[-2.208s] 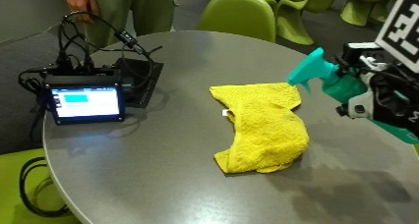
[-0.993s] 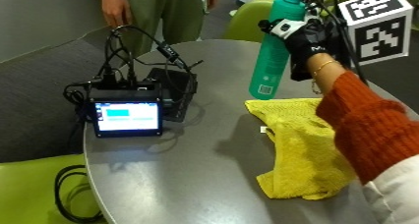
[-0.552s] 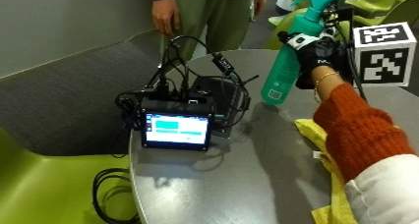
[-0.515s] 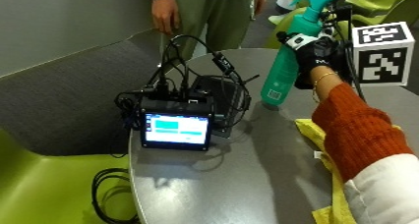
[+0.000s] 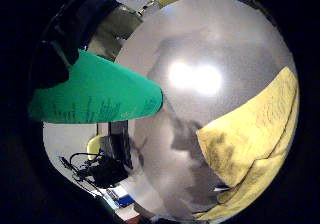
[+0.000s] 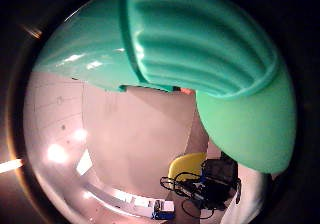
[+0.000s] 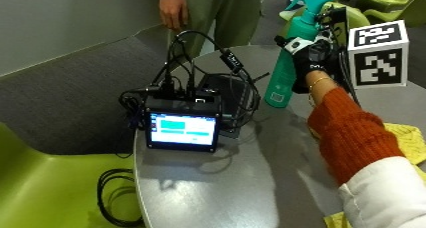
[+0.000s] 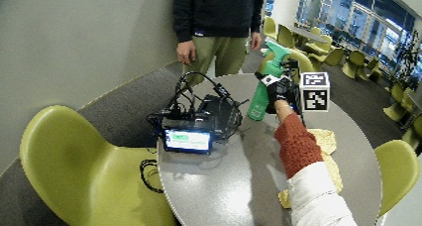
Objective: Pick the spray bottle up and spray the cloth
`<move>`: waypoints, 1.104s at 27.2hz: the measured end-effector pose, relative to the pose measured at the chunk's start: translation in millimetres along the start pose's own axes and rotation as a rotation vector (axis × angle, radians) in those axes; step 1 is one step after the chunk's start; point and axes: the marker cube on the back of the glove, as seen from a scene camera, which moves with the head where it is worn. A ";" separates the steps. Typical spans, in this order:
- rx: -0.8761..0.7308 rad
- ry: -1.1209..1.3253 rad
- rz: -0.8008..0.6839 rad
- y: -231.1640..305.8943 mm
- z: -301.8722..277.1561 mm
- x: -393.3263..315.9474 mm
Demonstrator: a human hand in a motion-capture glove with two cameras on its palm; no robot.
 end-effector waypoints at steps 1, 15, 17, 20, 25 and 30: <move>-0.002 0.006 0.002 0.2 0.5 2.1; -0.140 -0.020 -0.029 3.4 22.4 9.8; -0.152 -0.005 -0.115 -0.7 20.1 -1.4; -0.173 0.024 -0.205 5.4 -3.7 -24.6; -0.200 0.083 -0.354 25.3 -72.2 -72.7; -0.222 0.185 -0.465 36.6 -126.7 -88.0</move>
